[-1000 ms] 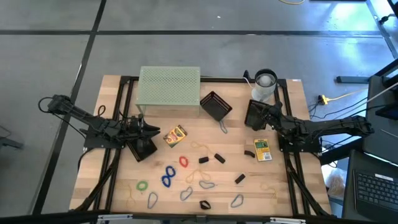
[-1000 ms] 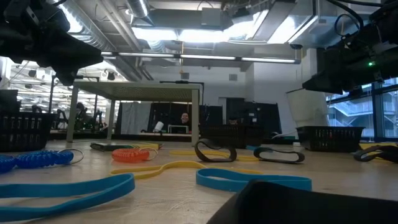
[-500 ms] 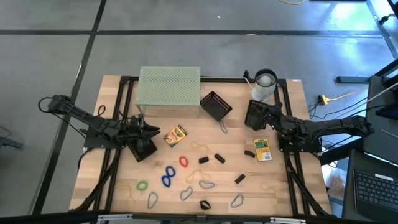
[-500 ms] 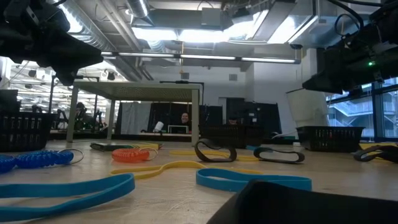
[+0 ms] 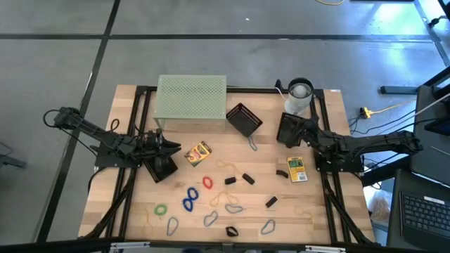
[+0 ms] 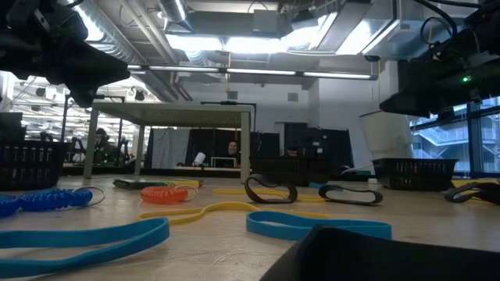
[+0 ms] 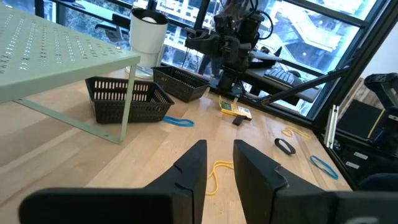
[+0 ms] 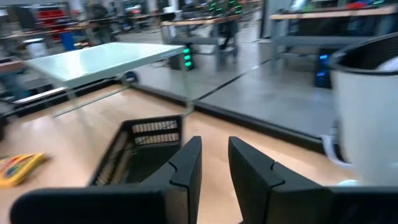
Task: Pick & Place Office Desk Supplies
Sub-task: Put the orange keychain into the bottom black bin
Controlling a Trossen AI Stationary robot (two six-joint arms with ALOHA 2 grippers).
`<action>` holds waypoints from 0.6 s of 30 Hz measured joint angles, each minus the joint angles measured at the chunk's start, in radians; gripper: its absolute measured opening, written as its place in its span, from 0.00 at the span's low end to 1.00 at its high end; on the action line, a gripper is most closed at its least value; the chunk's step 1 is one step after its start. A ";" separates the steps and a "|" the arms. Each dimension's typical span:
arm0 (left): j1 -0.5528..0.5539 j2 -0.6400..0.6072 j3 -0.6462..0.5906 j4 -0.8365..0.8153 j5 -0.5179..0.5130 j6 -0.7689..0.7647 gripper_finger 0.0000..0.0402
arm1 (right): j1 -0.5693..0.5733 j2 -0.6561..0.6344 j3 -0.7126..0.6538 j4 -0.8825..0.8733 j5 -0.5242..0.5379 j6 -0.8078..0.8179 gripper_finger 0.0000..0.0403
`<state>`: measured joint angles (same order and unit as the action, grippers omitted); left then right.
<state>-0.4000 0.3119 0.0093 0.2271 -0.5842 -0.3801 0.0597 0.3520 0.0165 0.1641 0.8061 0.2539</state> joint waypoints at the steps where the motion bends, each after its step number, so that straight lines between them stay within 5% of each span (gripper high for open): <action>1: 0.000 0.000 0.000 0.000 0.000 0.000 0.18 | 0.000 0.000 0.000 0.000 -0.026 0.000 0.20; 12: 0.000 0.000 0.000 0.002 0.000 0.000 0.18 | 0.000 0.000 0.000 0.008 -0.388 0.031 0.20; 18: 0.007 0.000 0.000 0.049 -0.011 0.170 0.18 | 0.000 0.000 0.000 0.008 -0.430 0.139 0.20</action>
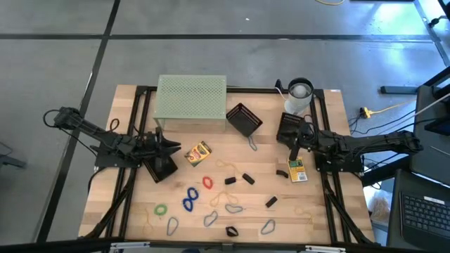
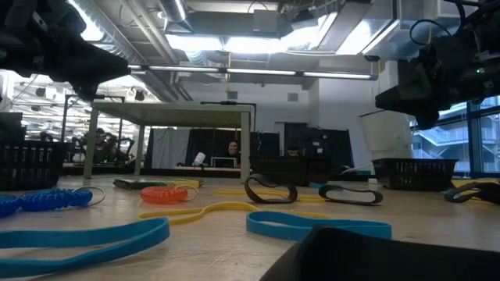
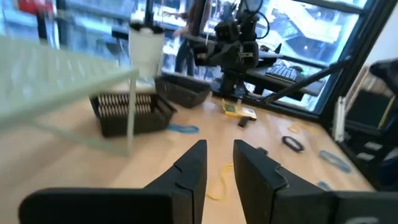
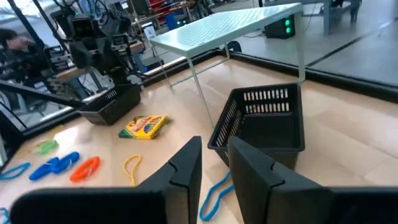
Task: Pick & Place Office Desk Supplies
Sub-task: Put the orange keychain into the bottom black bin
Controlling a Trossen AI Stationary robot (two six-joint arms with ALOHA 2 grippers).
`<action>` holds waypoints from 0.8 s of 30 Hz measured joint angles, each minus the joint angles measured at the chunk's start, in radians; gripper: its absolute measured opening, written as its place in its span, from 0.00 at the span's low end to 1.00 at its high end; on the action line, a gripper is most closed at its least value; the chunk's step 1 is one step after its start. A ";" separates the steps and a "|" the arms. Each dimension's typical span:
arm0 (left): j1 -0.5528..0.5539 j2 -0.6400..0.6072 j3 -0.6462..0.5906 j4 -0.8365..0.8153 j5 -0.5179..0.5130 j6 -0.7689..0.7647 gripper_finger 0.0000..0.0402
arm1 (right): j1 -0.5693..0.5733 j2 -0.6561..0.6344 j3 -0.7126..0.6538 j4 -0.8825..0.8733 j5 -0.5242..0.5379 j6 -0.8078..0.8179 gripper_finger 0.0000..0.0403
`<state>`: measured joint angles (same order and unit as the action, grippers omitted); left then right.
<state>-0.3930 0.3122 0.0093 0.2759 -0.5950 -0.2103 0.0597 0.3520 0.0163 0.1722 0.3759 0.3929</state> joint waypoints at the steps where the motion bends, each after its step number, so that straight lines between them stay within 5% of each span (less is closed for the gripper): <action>1: 0.004 0.000 0.000 0.025 -0.012 0.043 0.18 | 0.000 0.000 0.000 0.000 0.000 0.012 0.20; 7: 0.028 0.000 0.000 0.196 -0.058 0.180 0.18 | 0.000 0.000 0.000 0.000 -0.003 0.018 0.20; 13: 0.029 0.000 0.000 0.205 0.018 0.205 0.18 | 0.000 0.000 0.000 0.049 -0.017 0.019 0.20; 19: 0.030 0.000 0.000 0.227 -0.067 0.276 0.18 | 0.000 0.000 0.000 0.014 0.073 0.055 0.20; 24: 0.029 0.000 0.000 0.229 -0.031 0.266 0.18 | 0.000 0.000 0.000 -0.021 0.059 0.071 0.20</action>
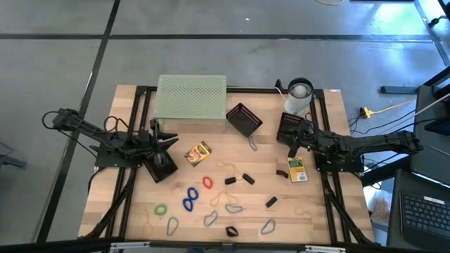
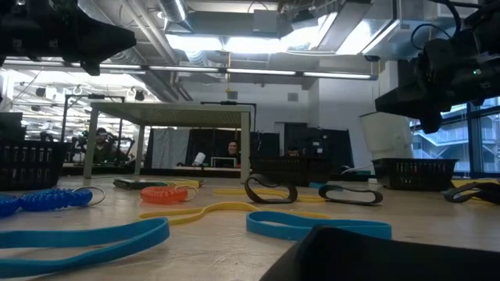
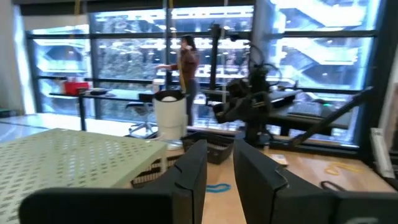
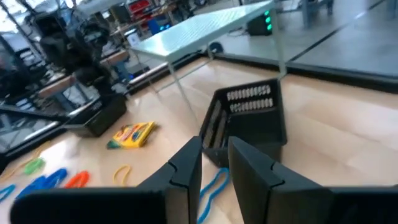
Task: Pick & Place Office Desk Supplies
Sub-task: Put the orange keychain into the bottom black bin
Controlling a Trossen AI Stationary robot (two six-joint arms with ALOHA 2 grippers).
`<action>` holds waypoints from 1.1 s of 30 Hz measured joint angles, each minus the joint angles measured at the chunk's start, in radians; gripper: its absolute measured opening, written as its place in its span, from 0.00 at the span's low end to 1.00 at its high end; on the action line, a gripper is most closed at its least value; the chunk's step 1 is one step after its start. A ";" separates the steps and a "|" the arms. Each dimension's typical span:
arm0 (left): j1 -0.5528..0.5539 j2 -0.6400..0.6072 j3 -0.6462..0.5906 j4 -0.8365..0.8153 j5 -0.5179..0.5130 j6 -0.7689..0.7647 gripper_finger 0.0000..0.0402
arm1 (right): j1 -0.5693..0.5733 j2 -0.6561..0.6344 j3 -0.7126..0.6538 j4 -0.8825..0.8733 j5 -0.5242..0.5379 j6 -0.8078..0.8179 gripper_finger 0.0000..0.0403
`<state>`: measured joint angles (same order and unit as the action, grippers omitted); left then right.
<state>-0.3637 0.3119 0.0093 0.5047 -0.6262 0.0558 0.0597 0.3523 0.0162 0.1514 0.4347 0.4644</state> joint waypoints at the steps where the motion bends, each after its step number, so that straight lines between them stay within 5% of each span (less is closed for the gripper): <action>1: 0.000 0.000 0.000 0.001 0.007 -0.006 0.18 | 0.000 0.000 0.000 0.001 -0.019 0.000 0.20; 17: 0.000 0.000 0.005 0.058 0.047 -0.037 0.44 | 0.000 0.000 0.000 0.004 -0.033 -0.008 0.20; 33: 0.000 0.142 0.090 0.072 0.045 -0.009 0.47 | 0.000 0.000 0.000 0.004 -0.032 -0.008 0.20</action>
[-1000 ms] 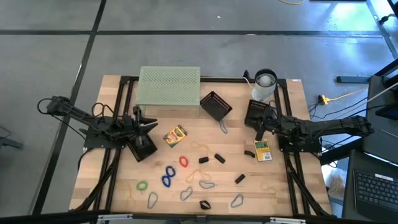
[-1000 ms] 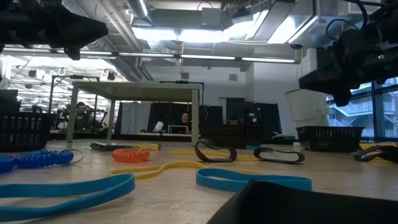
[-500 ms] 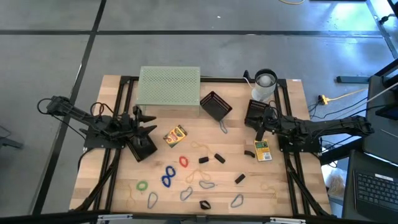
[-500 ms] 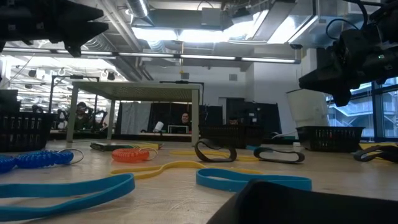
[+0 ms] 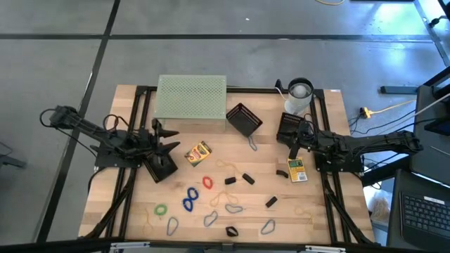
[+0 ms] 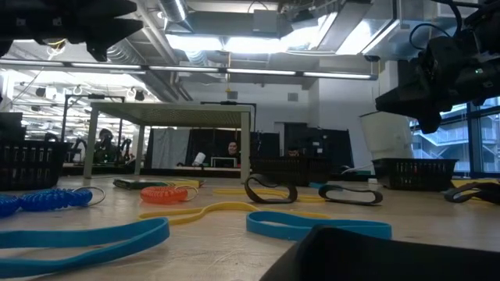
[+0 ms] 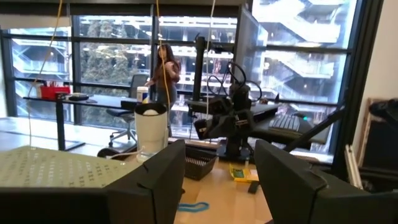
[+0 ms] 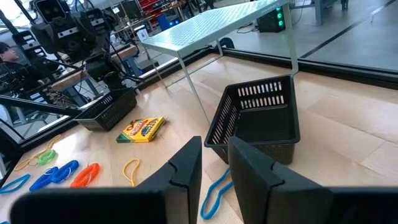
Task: Pick & Place Office Desk Supplies
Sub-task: Put the orange keychain into the bottom black bin
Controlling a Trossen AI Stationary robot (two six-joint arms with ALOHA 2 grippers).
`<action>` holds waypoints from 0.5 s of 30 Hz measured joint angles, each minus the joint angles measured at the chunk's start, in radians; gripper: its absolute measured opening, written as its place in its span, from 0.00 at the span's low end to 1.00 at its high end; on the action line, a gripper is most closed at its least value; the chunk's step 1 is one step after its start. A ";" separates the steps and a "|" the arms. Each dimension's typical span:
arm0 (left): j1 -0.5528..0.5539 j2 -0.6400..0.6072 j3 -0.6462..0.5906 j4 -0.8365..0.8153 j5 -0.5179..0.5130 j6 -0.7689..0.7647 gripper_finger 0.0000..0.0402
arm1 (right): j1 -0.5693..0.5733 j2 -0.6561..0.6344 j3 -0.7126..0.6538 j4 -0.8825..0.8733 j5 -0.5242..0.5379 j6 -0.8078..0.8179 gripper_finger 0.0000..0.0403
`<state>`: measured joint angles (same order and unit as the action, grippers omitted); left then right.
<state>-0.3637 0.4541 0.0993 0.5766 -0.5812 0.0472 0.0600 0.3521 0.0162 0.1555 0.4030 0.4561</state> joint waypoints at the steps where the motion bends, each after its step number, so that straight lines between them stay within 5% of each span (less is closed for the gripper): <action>1: 0.000 0.018 0.008 0.000 0.000 0.002 0.47 | 0.000 0.000 0.000 0.000 0.000 0.000 0.20; 15: 0.000 0.312 0.141 -0.004 -0.002 -0.050 0.48 | 0.000 0.000 0.000 0.000 0.000 0.000 0.20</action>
<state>-0.3634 0.7663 0.2405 0.5728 -0.5835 -0.0029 0.0601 0.3519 0.0162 0.1551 0.4026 0.4557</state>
